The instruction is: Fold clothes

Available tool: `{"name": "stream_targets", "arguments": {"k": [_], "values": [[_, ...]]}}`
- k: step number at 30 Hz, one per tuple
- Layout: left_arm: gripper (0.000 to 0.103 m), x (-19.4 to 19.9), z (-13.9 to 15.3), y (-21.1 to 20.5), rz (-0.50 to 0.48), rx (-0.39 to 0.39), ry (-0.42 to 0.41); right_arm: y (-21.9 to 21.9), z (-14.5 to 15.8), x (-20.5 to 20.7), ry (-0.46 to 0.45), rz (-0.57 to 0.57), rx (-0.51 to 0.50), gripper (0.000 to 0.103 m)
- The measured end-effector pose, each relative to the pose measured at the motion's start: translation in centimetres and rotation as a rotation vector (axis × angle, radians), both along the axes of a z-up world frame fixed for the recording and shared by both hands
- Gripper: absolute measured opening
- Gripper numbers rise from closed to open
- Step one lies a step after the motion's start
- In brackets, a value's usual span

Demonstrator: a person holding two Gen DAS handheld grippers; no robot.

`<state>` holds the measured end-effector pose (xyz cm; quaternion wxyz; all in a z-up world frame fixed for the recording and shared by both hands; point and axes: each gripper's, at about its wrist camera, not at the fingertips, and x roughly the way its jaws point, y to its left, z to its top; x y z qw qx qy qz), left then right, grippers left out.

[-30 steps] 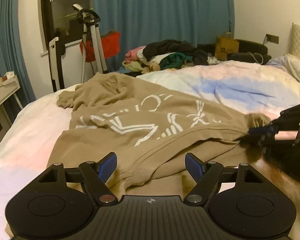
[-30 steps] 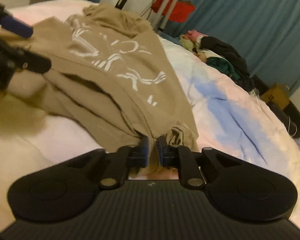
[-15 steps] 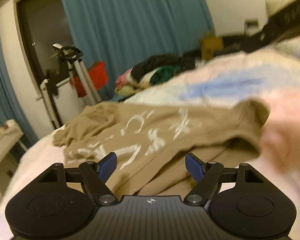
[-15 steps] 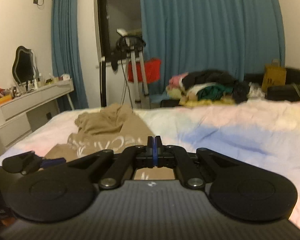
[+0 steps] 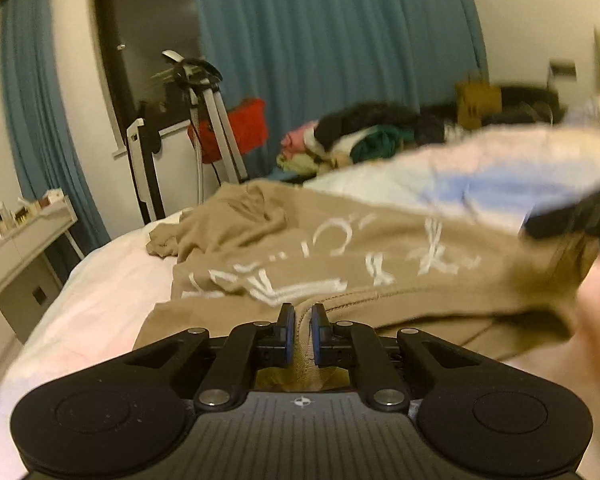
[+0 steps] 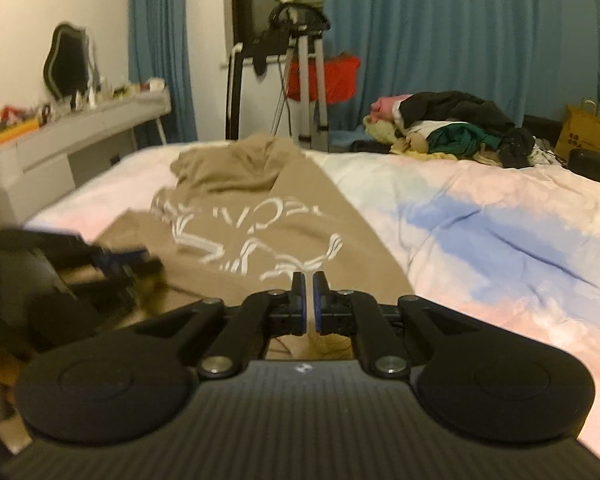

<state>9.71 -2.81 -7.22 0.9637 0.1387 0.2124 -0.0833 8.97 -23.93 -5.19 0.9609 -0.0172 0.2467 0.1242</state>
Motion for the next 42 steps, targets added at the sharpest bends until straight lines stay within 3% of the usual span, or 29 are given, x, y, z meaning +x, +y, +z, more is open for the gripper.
{"name": "stream_targets", "arguments": {"k": [3, 5, 6, 7, 12, 18, 20, 25, 28, 32, 35, 37, 42], "values": [[0.009, -1.0, 1.3, 0.8, -0.017, -0.063, -0.026, 1.3, -0.7, 0.1, 0.015, 0.041, -0.054, 0.008], [0.009, -1.4, 2.1, 1.5, -0.027, -0.134, -0.015, 2.3, -1.3, 0.1, 0.016, 0.066, -0.108, 0.035], [0.009, -1.5, 2.5, 1.9, -0.032, -0.172, -0.007, 2.9, -1.6, -0.1, 0.006, 0.072, -0.143, 0.062], [0.009, -1.6, 2.8, 2.3, -0.035, -0.202, -0.002, 3.4, -1.9, -0.3, -0.009, 0.079, -0.175, 0.074], [0.009, -1.8, 4.0, 4.2, -0.036, -0.325, 0.014, 5.8, -3.2, -0.9, -0.081, 0.121, -0.346, 0.074], [0.009, -1.2, 4.2, 6.0, -0.006, -0.439, 0.052, 6.9, -6.3, 0.6, -0.07, 0.009, -0.598, 0.074], [0.009, -1.1, 4.1, 6.2, 0.004, -0.444, 0.057, 5.9, -5.7, 0.9, -0.081, -0.093, -0.56, 0.074], [0.008, -0.8, 3.5, 5.8, -0.011, -0.455, 0.091, 1.2, -2.5, 0.3, -0.147, -0.359, -0.309, 0.074], [0.009, -0.7, 3.0, 4.9, -0.021, -0.432, 0.106, -0.4, -2.0, -0.1, -0.173, -0.414, -0.252, 0.074], [0.01, 0.1, 1.6, 4.2, 0.002, -0.383, 0.157, -1.2, -2.1, -0.2, -0.167, -0.407, -0.183, 0.074], [0.024, 0.6, 0.8, 3.9, 0.034, -0.346, 0.187, -1.3, -1.5, 0.4, -0.162, -0.383, -0.136, 0.074], [0.046, 0.5, 0.5, 3.6, 0.054, -0.297, 0.189, -1.3, -1.4, 0.7, -0.161, -0.366, -0.118, 0.074], [0.069, -1.1, 0.7, 2.2, 0.025, -0.211, 0.135, -0.8, -0.6, 0.0, -0.157, -0.328, -0.069, 0.074]]}}
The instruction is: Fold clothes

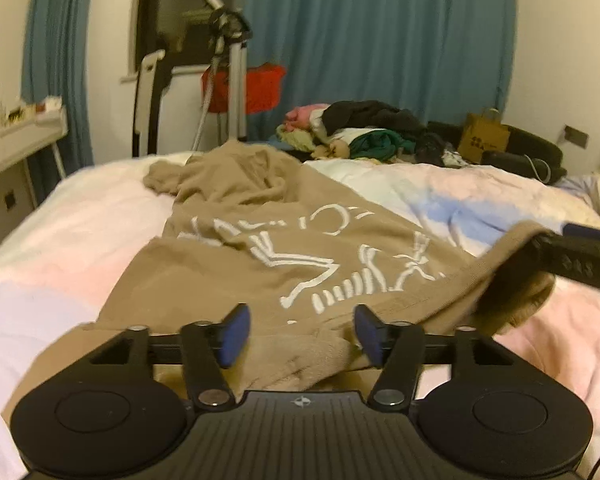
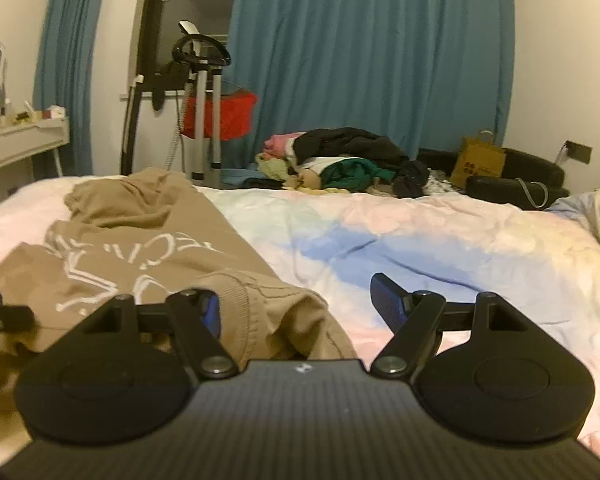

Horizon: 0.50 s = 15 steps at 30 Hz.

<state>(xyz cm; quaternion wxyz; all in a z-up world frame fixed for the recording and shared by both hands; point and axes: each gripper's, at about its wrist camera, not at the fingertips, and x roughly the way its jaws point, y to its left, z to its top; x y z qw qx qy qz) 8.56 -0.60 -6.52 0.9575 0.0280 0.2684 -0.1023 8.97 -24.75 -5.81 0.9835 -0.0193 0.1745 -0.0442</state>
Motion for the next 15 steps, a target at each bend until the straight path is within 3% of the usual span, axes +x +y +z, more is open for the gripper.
{"name": "stream_targets", "arguments": {"k": [4, 6, 11, 15], "values": [[0.077, -1.3, -0.4, -2.5, -0.111, 0.082, -0.063, -0.3, 0.6, -0.1, -0.008, 0.015, 0.049, 0.074], [0.077, -1.2, -1.4, -3.8, -0.108, 0.147, -0.079, -0.6, 0.8, -0.1, -0.01, 0.02, 0.072, 0.074], [0.077, 0.7, -3.5, -5.2, 0.003, 0.257, -0.071, -1.2, 0.9, 0.0, -0.014, 0.012, 0.115, 0.074], [0.078, 0.9, -3.0, -3.5, 0.153, 0.24, -0.101, -1.5, 0.8, -0.1, -0.03, -0.016, 0.125, 0.074]]}}
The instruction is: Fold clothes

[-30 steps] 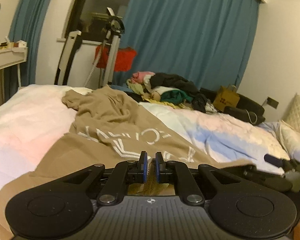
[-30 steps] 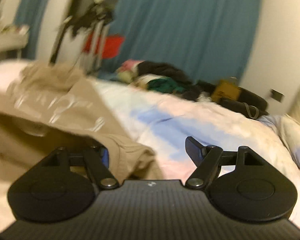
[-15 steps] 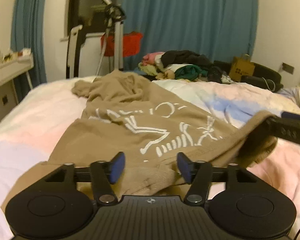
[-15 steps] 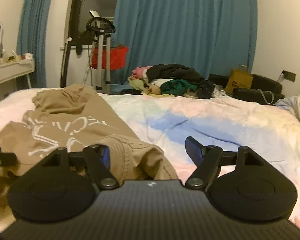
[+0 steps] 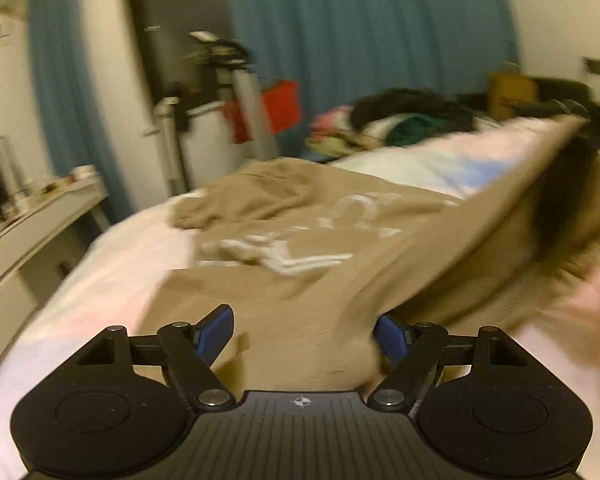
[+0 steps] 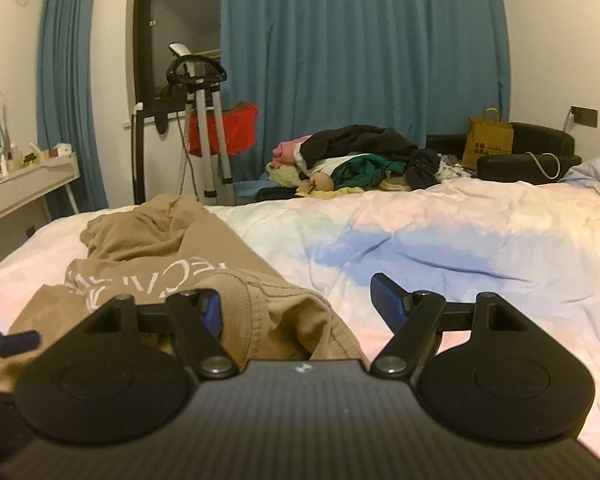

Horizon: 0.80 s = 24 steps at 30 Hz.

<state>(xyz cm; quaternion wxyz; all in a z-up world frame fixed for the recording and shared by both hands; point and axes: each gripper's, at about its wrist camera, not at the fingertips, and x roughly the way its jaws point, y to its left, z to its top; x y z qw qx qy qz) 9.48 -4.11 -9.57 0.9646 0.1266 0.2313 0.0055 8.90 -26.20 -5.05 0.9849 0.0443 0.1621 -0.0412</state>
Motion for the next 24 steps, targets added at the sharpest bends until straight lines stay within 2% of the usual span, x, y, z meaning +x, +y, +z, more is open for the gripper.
{"name": "stream_targets", "arguments": {"k": [4, 7, 9, 12, 14, 16, 19, 22, 24], "values": [[0.079, -1.9, 2.2, 2.5, 0.07, -0.107, -0.084, -0.4, 0.0, -0.1, -0.035, -0.076, 0.004, 0.074], [0.081, -4.0, 4.2, 3.7, 0.037, -0.187, -0.165, -0.4, -0.2, 0.1, -0.044, -0.089, 0.005, 0.074], [0.083, -5.2, 5.2, 4.5, -0.006, -0.24, -0.182, -0.2, -0.4, 0.4, -0.035, -0.091, -0.011, 0.074], [0.087, -5.7, 4.8, 4.6, 0.042, -0.186, -0.119, 0.0, -1.1, 1.1, -0.007, -0.095, -0.043, 0.074], [0.091, -4.7, 3.3, 4.5, 0.082, -0.102, 0.004, -0.2, -1.8, 1.6, 0.027, -0.11, -0.069, 0.074], [0.087, -3.3, 1.4, 4.5, 0.131, -0.036, 0.152, -0.5, -2.5, 2.0, 0.065, -0.129, -0.08, 0.074], [0.093, -1.8, 0.2, 5.6, 0.185, -0.066, 0.272, -0.8, -3.0, 1.9, 0.071, -0.178, -0.093, 0.074], [0.094, -2.4, 0.9, 5.9, 0.18, -0.088, 0.242, -1.2, -2.3, 0.7, 0.013, -0.191, -0.068, 0.075], [0.097, -3.4, 2.4, 6.7, 0.187, -0.121, 0.154, -1.3, -1.3, -0.6, -0.046, -0.192, -0.063, 0.075]]}}
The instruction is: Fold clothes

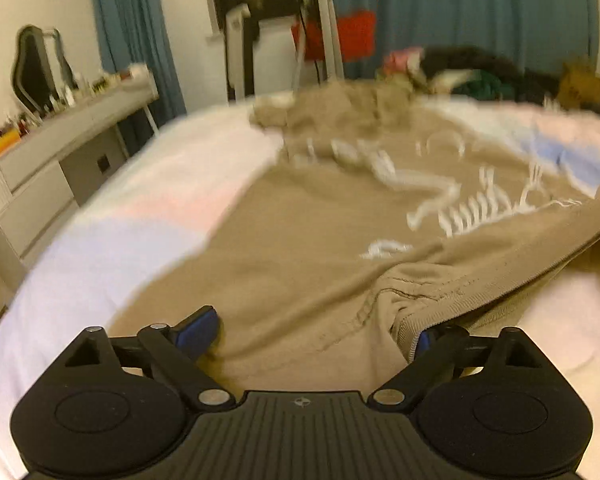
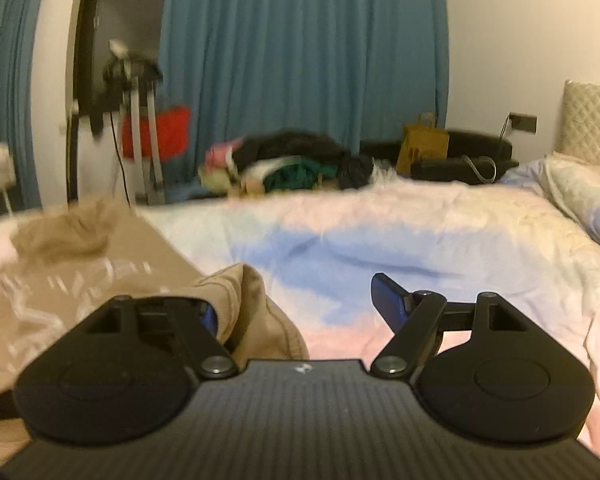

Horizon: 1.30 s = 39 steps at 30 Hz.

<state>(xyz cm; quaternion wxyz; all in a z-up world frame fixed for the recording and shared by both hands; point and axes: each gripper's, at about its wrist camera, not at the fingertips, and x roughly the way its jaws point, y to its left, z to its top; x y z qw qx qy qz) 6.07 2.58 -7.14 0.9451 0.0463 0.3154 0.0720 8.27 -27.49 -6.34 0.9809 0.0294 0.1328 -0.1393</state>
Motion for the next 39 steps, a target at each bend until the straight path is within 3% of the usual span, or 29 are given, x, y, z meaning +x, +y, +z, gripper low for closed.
{"name": "stream_targets", "arguments": {"k": [5, 11, 17, 22, 26, 29, 32, 36, 39], "values": [[0.101, -2.6, 7.2, 3.1, 0.075, -0.072, -0.236, 0.2, 4.3, -2.4, -0.098, 0.031, -0.014, 0.076], [0.102, -4.9, 19.9, 6.2, 0.163, -0.077, -0.526, 2.4, 13.2, -4.6, -0.245, 0.114, -0.053, 0.076], [0.103, -7.3, 34.0, 7.5, 0.195, -0.1, -0.724, 4.3, 26.4, -7.8, -0.424, 0.184, -0.058, 0.076], [0.103, -11.0, 45.0, 8.1, 0.133, -0.131, -0.837, 3.8, 37.3, -11.8, -0.528, 0.219, -0.026, 0.076], [0.103, -14.0, 51.8, 8.0, 0.07, -0.151, -0.884, 3.4, 43.5, -15.6, -0.607, 0.227, -0.05, 0.076], [0.103, -15.0, 53.9, 7.5, 0.036, -0.164, -0.894, 2.6, 46.9, -17.6, -0.631, 0.233, -0.046, 0.076], [0.103, -15.6, 55.2, 6.8, 0.003, -0.181, -0.893, 2.2, 48.3, -18.1, -0.616, 0.219, -0.062, 0.076], [0.103, -11.9, 52.9, 5.9, -0.035, -0.216, -0.793, 1.2, 46.6, -15.2, -0.531, 0.198, -0.067, 0.076], [0.103, -6.5, 49.6, 4.5, -0.029, -0.124, -0.706, 1.0, 44.0, -11.4, -0.434, 0.189, -0.084, 0.077]]}}
